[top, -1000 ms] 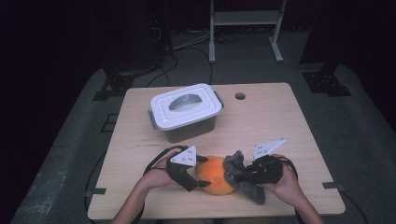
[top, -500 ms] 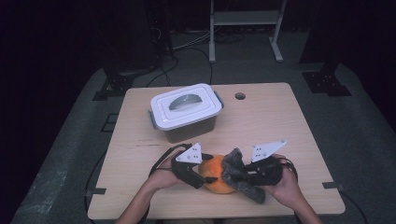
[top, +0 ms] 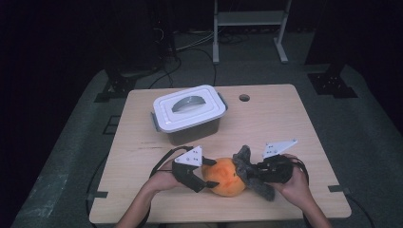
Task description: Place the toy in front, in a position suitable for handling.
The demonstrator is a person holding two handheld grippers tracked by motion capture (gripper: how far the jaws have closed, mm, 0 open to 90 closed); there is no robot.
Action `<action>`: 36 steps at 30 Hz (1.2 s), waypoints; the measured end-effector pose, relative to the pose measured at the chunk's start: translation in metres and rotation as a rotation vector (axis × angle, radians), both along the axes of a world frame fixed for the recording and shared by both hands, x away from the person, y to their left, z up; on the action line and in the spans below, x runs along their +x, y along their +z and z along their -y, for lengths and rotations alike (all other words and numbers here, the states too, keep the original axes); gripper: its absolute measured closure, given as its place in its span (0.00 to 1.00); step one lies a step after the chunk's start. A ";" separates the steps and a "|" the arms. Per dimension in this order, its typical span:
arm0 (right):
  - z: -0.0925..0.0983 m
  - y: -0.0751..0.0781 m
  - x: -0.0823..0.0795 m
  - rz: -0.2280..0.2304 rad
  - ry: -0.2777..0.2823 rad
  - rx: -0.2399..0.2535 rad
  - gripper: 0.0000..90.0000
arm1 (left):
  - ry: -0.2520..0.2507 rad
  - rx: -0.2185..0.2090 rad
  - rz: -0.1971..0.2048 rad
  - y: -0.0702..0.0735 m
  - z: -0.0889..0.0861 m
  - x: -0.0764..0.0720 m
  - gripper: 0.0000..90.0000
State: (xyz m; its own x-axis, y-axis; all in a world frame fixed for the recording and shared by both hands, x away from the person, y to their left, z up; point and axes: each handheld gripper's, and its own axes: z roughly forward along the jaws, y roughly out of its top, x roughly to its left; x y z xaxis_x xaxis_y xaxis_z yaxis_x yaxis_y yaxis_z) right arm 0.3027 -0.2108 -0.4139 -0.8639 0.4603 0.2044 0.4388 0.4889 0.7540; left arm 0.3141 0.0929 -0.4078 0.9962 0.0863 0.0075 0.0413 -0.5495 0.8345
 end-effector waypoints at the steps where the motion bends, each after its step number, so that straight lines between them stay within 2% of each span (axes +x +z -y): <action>1: 0.001 0.000 0.001 -0.004 -0.005 0.002 0.82 | 0.009 0.003 0.006 0.000 0.001 0.000 0.34; 3: 0.001 0.001 0.001 -0.007 -0.010 0.008 0.82 | 0.036 -0.001 0.001 -0.001 0.003 0.000 0.35; 5: 0.002 0.008 -0.001 0.014 -0.019 0.007 0.82 | 0.054 -0.005 -0.002 -0.001 0.004 0.001 0.35; 8: 0.002 0.024 -0.008 0.043 0.009 0.094 0.83 | 0.065 -0.025 0.001 -0.001 0.008 0.001 0.35; 10: -0.004 0.030 -0.013 0.061 0.043 0.114 0.82 | 0.058 -0.046 0.009 -0.001 0.010 0.000 0.34; 13: -0.014 0.025 -0.015 0.070 0.056 0.063 0.82 | 0.053 -0.050 0.013 0.000 0.011 -0.001 0.27; 17: -0.012 0.019 -0.012 0.065 0.050 0.060 0.83 | 0.061 -0.027 0.004 -0.007 0.011 0.003 0.12; 18: -0.010 0.018 -0.010 0.064 0.045 0.057 0.83 | 0.065 -0.019 0.000 -0.009 0.011 0.005 0.10; 21: -0.001 0.012 -0.006 0.046 0.024 0.058 0.82 | 0.075 -0.039 -0.044 -0.015 0.008 0.012 0.09; 23: 0.004 0.008 -0.003 0.033 0.005 0.042 0.82 | 0.081 -0.051 -0.059 -0.016 0.008 0.013 0.10; 27: 0.011 0.005 0.001 0.011 -0.025 0.038 0.82 | 0.096 -0.054 -0.057 -0.015 0.006 0.013 0.27; 30: 0.013 0.015 -0.001 0.027 -0.036 0.077 0.83 | 0.115 -0.066 -0.074 -0.006 0.004 0.012 0.34; 31: 0.013 0.020 -0.003 0.039 -0.032 0.106 0.83 | 0.113 -0.061 -0.075 -0.003 0.004 0.010 0.34; 34: 0.007 0.034 -0.010 0.075 0.001 0.169 0.83 | 0.128 -0.039 -0.067 0.006 0.009 0.004 0.35; 36: -0.002 0.038 -0.014 0.091 0.029 0.173 0.83 | 0.127 -0.039 -0.065 0.009 0.012 0.002 0.35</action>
